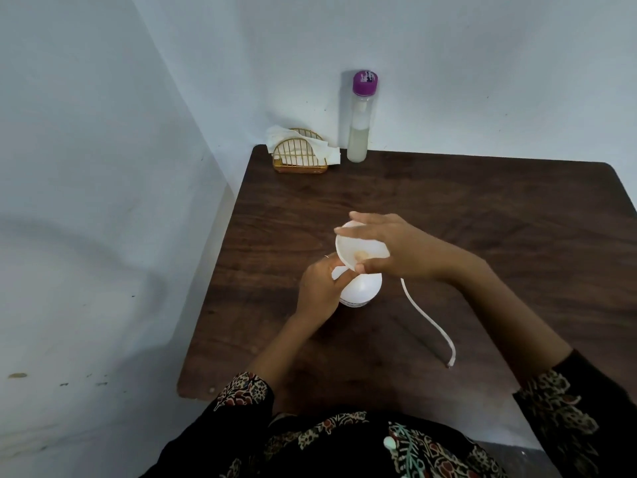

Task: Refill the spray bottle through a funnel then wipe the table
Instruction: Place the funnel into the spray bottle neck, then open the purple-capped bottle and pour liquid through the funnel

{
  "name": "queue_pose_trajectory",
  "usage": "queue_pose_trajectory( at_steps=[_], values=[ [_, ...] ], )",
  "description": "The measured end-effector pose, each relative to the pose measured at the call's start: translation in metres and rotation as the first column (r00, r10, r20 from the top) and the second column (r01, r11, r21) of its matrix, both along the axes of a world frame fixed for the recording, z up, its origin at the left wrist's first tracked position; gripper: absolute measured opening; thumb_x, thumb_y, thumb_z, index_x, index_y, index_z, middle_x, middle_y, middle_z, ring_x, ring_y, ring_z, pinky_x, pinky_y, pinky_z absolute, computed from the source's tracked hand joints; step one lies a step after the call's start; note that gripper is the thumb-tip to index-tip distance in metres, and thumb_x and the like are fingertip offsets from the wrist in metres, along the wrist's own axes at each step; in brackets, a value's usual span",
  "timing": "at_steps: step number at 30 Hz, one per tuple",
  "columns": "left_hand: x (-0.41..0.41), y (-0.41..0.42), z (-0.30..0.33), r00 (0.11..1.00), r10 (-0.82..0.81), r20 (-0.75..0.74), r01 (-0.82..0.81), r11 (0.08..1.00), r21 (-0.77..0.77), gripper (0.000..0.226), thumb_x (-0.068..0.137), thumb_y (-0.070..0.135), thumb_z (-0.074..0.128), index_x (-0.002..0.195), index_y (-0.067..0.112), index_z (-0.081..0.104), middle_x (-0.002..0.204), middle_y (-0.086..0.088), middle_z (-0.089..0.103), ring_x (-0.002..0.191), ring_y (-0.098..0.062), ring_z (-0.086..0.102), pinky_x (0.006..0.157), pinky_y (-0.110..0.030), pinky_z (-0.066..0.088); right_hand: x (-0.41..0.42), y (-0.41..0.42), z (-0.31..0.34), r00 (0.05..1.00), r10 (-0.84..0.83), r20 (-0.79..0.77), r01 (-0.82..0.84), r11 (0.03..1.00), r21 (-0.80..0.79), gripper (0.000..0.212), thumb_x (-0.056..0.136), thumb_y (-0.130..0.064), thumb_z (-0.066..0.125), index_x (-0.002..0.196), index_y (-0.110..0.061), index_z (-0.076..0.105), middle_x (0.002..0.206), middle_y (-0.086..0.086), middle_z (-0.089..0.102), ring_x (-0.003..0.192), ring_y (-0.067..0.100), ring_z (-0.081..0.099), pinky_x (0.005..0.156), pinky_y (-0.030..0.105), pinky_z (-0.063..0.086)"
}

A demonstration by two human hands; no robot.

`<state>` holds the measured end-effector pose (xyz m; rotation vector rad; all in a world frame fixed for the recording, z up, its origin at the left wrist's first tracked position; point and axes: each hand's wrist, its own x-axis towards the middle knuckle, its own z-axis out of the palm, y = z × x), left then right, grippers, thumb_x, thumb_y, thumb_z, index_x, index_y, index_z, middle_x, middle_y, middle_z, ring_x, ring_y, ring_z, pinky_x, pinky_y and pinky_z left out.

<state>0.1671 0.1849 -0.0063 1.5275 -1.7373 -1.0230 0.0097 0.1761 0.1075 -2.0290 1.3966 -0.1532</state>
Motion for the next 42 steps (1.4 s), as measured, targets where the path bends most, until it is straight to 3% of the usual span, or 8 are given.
queue_pose_trajectory(
  at_steps=[8,14,19,22,25,29,34,42],
  values=[
    [0.002,0.000,-0.001,1.000,-0.006,-0.018,0.007,0.999,0.037,0.041,0.081,0.035,0.060,0.101,0.000,0.068,0.096,-0.012,0.071,0.080,-0.013,0.056,0.066,-0.022,0.046,0.009,-0.006,0.008,0.984,-0.111,-0.138,0.104,0.993,-0.062,0.069,0.078,-0.047,0.069,0.139,-0.032,0.042,0.150,-0.005,0.036,0.138,0.018,0.033,0.111,0.042,0.030],
    [0.003,0.000,-0.004,0.999,-0.030,-0.031,0.032,0.997,0.064,0.045,0.079,0.042,0.064,0.108,0.008,0.065,0.105,-0.008,0.070,0.091,-0.020,0.063,0.072,-0.028,0.050,0.007,-0.002,0.006,0.986,-0.116,-0.119,0.115,0.993,-0.017,0.077,0.079,-0.051,0.066,0.144,-0.033,0.029,0.155,-0.003,0.026,0.141,0.021,0.026,0.112,0.045,0.029],
    [0.018,-0.003,-0.005,0.981,-0.182,-0.066,0.186,0.981,0.056,0.064,0.067,0.062,0.065,0.124,0.037,0.048,0.123,0.018,0.052,0.113,-0.007,0.052,0.092,-0.028,0.047,-0.018,-0.002,0.008,0.965,-0.255,0.060,0.256,0.967,-0.011,0.070,0.087,-0.057,0.046,0.147,-0.033,0.018,0.155,-0.001,0.022,0.142,0.019,0.022,0.114,0.045,0.024],
    [0.036,-0.009,-0.009,0.983,-0.157,-0.100,0.162,0.985,0.050,0.062,0.075,0.067,0.055,0.130,0.043,0.041,0.133,0.018,0.048,0.119,-0.005,0.050,0.097,-0.032,0.046,-0.045,-0.003,0.003,0.873,-0.439,0.214,0.453,0.892,-0.018,0.050,0.094,-0.042,0.045,0.141,-0.025,0.038,0.140,0.000,0.044,0.124,0.013,0.046,0.099,0.028,0.038],
    [0.050,-0.017,-0.012,0.978,-0.003,-0.208,0.017,0.998,0.067,0.053,0.082,0.070,0.038,0.126,0.042,0.047,0.125,0.013,0.057,0.115,-0.007,0.055,0.099,-0.039,0.047,-0.072,-0.011,-0.017,0.728,-0.606,0.322,0.631,0.775,0.033,0.030,0.096,-0.033,0.046,0.122,-0.021,0.056,0.115,0.002,0.063,0.101,0.018,0.062,0.081,0.026,0.047],
    [0.048,-0.053,-0.012,0.973,0.116,-0.200,-0.097,0.990,0.103,0.033,0.093,0.052,0.037,0.118,0.036,0.053,0.120,0.009,0.060,0.109,-0.011,0.058,0.097,-0.038,0.049,-0.090,-0.037,-0.051,0.617,-0.715,0.328,0.722,0.681,0.125,0.021,0.096,-0.018,0.048,0.112,-0.012,0.059,0.099,0.010,0.067,0.085,0.022,0.065,0.070,0.026,0.049],
    [0.007,-0.135,-0.008,0.991,0.039,-0.126,-0.021,0.990,0.140,0.036,0.095,0.027,0.051,0.130,0.027,0.048,0.132,0.002,0.052,0.113,-0.011,0.054,0.087,-0.020,0.044,-0.095,-0.114,-0.077,0.680,-0.682,0.269,0.666,0.728,0.161,0.032,0.092,-0.017,0.056,0.123,-0.009,0.053,0.093,0.005,0.061,0.086,0.022,0.061,0.059,0.016,0.044],
    [-0.079,-0.278,0.020,0.988,-0.085,-0.133,0.093,0.994,0.061,0.066,0.092,0.017,0.056,0.148,0.016,0.020,0.153,-0.009,0.026,0.133,-0.024,0.039,0.108,-0.039,0.038,-0.076,-0.270,-0.047,0.731,-0.555,0.396,0.641,0.758,-0.122,0.072,0.078,-0.014,0.072,0.136,-0.010,0.031,0.133,0.012,0.042,0.115,0.020,0.044,0.095,0.034,0.044]
  ],
)
